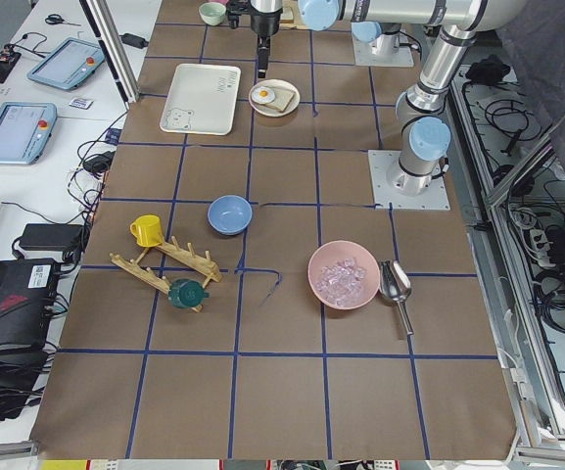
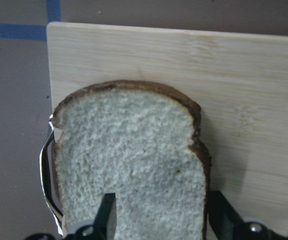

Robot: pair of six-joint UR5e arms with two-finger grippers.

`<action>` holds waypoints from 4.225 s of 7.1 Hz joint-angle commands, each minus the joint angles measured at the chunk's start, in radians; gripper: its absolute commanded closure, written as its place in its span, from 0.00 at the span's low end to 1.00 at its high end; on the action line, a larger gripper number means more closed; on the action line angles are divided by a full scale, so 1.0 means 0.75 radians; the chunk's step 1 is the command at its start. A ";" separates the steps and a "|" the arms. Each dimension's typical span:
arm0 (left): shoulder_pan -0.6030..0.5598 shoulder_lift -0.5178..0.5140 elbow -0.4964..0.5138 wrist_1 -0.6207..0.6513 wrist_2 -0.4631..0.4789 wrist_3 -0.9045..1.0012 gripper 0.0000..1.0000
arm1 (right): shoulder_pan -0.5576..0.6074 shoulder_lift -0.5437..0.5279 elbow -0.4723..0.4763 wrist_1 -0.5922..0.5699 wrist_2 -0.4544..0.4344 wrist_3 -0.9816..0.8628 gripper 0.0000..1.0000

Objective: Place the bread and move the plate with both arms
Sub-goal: 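Close the right gripper on the edge of the bread slice, then lift the bread slice with the right gripper and carry it to the plate, then lower the bread onto the fried egg and open the right gripper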

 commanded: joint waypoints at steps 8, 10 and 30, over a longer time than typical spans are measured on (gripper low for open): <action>0.000 0.000 0.000 0.002 -0.004 0.000 0.00 | -0.002 -0.024 -0.016 0.008 -0.061 -0.096 1.00; 0.000 0.000 0.000 0.002 -0.004 0.000 0.00 | -0.002 -0.022 -0.013 0.006 -0.049 -0.136 1.00; 0.002 -0.002 -0.002 0.002 -0.002 0.000 0.00 | 1.270 -0.178 0.129 -0.565 0.548 1.799 1.00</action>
